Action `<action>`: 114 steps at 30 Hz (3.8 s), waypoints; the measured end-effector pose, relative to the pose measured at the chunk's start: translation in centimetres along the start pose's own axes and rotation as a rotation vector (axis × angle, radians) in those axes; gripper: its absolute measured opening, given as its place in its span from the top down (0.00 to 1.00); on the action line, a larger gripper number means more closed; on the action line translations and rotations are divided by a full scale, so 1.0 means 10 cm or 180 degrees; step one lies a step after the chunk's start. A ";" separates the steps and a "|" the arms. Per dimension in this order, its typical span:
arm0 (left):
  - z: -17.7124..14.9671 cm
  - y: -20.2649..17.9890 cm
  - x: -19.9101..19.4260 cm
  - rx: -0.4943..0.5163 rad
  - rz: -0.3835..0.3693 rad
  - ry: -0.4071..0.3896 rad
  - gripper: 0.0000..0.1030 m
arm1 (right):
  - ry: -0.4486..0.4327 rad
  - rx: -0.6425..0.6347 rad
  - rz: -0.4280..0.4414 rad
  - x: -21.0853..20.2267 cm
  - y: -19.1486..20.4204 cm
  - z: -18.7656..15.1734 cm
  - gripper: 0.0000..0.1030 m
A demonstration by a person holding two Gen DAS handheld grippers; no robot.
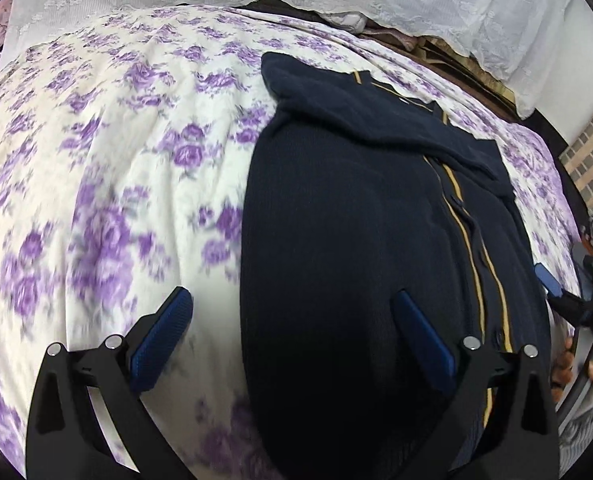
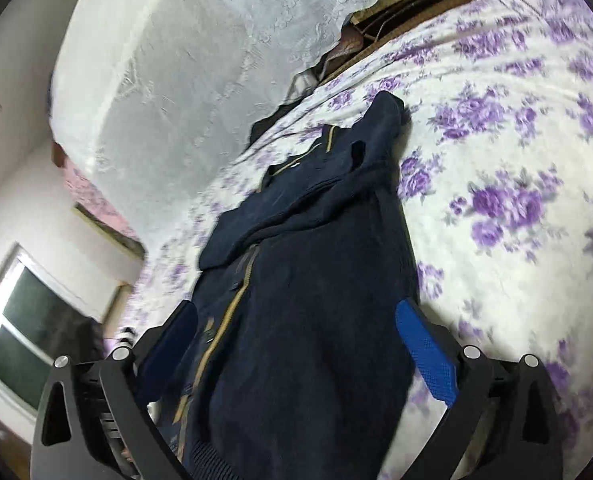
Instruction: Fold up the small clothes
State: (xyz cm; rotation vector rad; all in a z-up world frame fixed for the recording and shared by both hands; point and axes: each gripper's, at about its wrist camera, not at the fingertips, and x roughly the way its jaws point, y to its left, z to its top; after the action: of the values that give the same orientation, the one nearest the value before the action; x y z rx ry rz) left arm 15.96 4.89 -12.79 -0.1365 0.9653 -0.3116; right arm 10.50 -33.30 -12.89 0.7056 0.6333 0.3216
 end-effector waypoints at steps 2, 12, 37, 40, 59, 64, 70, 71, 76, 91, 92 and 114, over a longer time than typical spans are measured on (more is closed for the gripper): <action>-0.06 0.00 -0.04 0.0016 -0.0049 0.0004 0.04 | -0.0004 0.0047 0.0075 -0.14 -0.05 -0.06 0.03; -0.25 -0.05 -0.12 0.0107 -0.0242 0.0080 0.04 | 0.0238 -0.0172 0.0177 -0.38 0.01 -0.37 0.03; -0.58 -0.13 -0.28 -0.0028 -0.1457 0.0371 0.04 | 0.0596 -0.0333 0.0335 -0.56 0.29 -0.86 0.03; -0.45 -0.11 -0.18 -0.0161 -0.1501 0.0401 0.04 | 0.0599 -0.0348 0.0219 -0.40 0.33 -0.79 0.03; -0.35 -0.24 -0.08 0.0103 -0.1286 0.0314 0.04 | 0.0667 -0.0373 0.0258 -0.18 0.43 -0.76 0.04; -0.33 -0.17 -0.08 -0.0046 -0.1404 0.0205 0.05 | 0.0696 -0.0399 0.0218 -0.17 0.44 -0.77 0.04; -0.38 -0.13 -0.12 -0.0052 -0.1208 0.0145 0.31 | 0.0621 0.0167 0.0191 -0.20 0.12 -0.72 0.75; -0.38 -0.10 -0.12 -0.0099 -0.1204 0.0135 0.36 | 0.0627 0.0222 0.0233 -0.20 0.09 -0.72 0.75; -0.36 0.06 -0.09 -0.0294 -0.1292 0.0148 0.52 | 0.0694 0.0137 0.0205 -0.16 0.13 -0.75 0.75; -0.47 0.16 -0.07 -0.0535 -0.1547 0.0207 0.67 | 0.0508 0.0090 0.0120 -0.25 0.14 -0.74 0.92; -0.47 0.14 -0.07 -0.0500 -0.1518 0.0197 0.67 | 0.0560 0.0138 0.0100 -0.21 0.11 -0.74 0.91; -0.71 0.03 -0.43 -0.0225 -0.1542 -0.0029 0.94 | 0.0256 0.0069 0.0252 -0.64 0.04 -0.75 0.94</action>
State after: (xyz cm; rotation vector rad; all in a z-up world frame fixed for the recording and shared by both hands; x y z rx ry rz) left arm 7.89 6.74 -13.55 -0.4387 0.9268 -0.7208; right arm 0.79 -32.31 -14.28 0.7425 0.6870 0.4186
